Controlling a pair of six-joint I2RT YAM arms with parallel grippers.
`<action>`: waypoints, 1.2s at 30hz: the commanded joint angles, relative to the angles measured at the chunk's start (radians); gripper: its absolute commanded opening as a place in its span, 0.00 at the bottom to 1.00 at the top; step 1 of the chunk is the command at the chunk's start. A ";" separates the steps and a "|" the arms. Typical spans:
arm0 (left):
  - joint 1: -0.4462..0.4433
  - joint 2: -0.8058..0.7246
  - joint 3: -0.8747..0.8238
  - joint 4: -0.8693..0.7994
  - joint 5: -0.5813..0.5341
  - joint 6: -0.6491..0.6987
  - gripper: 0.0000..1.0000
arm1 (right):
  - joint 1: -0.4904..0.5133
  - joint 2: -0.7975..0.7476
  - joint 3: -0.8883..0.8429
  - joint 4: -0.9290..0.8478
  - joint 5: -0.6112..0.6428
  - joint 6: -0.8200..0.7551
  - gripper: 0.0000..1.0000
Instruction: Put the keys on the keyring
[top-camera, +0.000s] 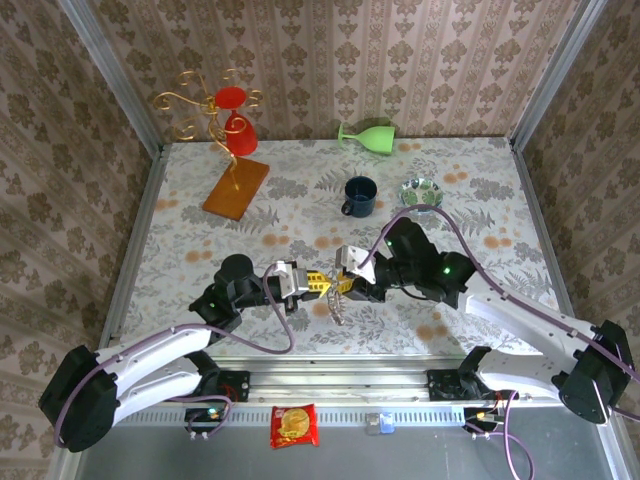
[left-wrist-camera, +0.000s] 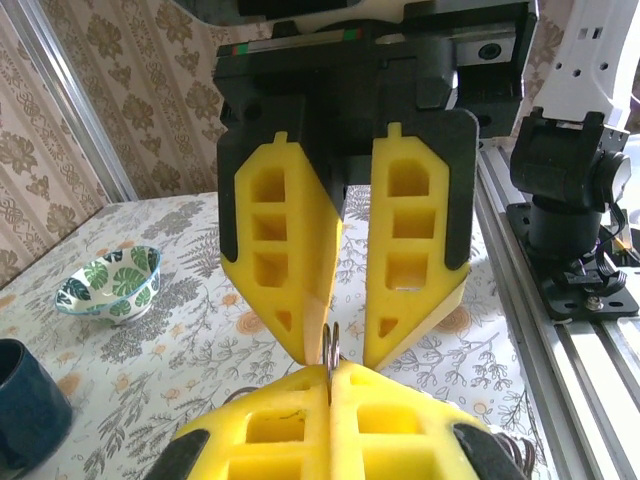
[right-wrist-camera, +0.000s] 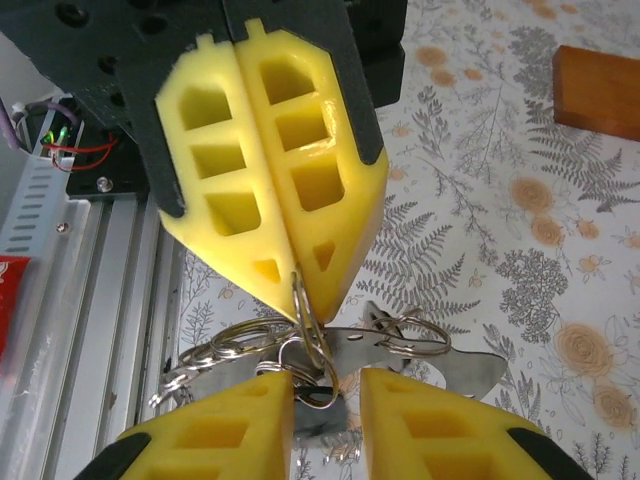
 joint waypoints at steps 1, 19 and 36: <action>-0.002 0.004 -0.006 0.079 0.032 -0.032 0.00 | -0.005 -0.016 -0.021 0.056 -0.029 0.020 0.26; -0.003 0.026 -0.012 0.122 0.017 -0.051 0.00 | -0.005 0.019 -0.023 0.126 -0.073 0.059 0.02; -0.044 0.007 0.069 -0.186 -0.088 0.135 0.28 | 0.048 0.145 0.222 -0.323 0.114 -0.227 0.00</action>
